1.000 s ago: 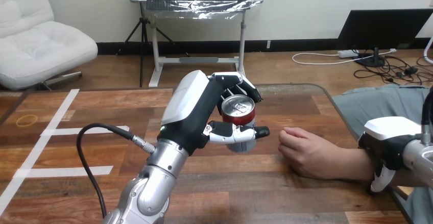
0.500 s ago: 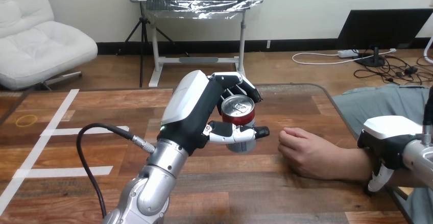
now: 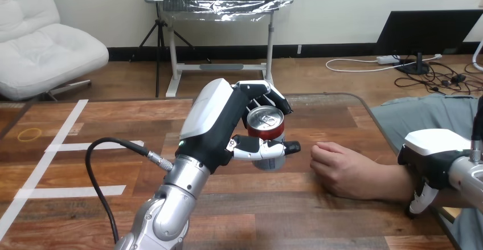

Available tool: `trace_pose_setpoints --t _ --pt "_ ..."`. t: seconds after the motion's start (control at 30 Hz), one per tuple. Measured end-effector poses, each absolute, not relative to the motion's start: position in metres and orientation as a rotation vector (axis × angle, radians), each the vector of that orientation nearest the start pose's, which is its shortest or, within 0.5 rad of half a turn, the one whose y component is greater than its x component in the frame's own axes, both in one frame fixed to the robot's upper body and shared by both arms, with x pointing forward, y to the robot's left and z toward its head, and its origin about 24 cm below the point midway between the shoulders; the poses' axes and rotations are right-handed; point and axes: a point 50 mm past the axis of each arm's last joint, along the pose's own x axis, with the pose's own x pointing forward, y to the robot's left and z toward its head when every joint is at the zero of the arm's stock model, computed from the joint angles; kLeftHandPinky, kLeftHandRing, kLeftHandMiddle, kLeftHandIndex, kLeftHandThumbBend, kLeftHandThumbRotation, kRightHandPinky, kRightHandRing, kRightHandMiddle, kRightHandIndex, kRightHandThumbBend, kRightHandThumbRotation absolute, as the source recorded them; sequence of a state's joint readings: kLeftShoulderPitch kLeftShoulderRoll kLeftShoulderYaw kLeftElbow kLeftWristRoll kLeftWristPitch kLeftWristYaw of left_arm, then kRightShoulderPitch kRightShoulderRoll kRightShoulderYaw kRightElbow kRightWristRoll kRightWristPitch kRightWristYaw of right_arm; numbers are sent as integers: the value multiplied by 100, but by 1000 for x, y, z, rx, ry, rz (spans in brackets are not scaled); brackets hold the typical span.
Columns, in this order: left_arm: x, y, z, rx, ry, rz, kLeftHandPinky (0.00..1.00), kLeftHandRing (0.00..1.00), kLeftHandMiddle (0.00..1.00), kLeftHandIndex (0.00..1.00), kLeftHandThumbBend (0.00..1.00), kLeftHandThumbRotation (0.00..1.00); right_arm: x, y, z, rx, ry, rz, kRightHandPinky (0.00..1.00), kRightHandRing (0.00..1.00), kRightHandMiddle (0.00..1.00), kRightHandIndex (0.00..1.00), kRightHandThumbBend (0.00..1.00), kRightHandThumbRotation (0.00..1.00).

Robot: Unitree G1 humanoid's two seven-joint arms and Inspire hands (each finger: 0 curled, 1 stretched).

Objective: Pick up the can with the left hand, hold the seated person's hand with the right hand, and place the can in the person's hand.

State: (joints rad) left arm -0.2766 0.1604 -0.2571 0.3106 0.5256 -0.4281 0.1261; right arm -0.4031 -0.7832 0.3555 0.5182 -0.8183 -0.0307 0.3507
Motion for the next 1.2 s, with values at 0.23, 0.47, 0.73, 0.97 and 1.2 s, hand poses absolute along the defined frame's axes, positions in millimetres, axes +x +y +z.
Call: trace_pose_setpoints --t 0.23,0.47,0.73,0.97,1.2 --pt "286 91 69 657 -462 -325 34 39 45 49 62 0 306 -282 53 -1646 467 439 34 41 48 49 74 0" --pt "286 91 69 656 -462 -325 34 39 45 49 62 0 306 -282 53 -1635 463 435 33 40 47 50 74 0" --pt "286 91 69 655 -462 -325 34 39 45 49 62 0 305 -282 53 -1634 450 433 31 38 46 50 75 0" --pt "286 91 69 655 -462 -325 34 39 46 49 62 0 305 -283 53 -1628 445 429 31 38 45 51 74 0" --pt "286 91 69 655 -461 -325 34 39 46 49 62 0 303 -283 54 -1623 438 425 29 36 44 51 75 0"
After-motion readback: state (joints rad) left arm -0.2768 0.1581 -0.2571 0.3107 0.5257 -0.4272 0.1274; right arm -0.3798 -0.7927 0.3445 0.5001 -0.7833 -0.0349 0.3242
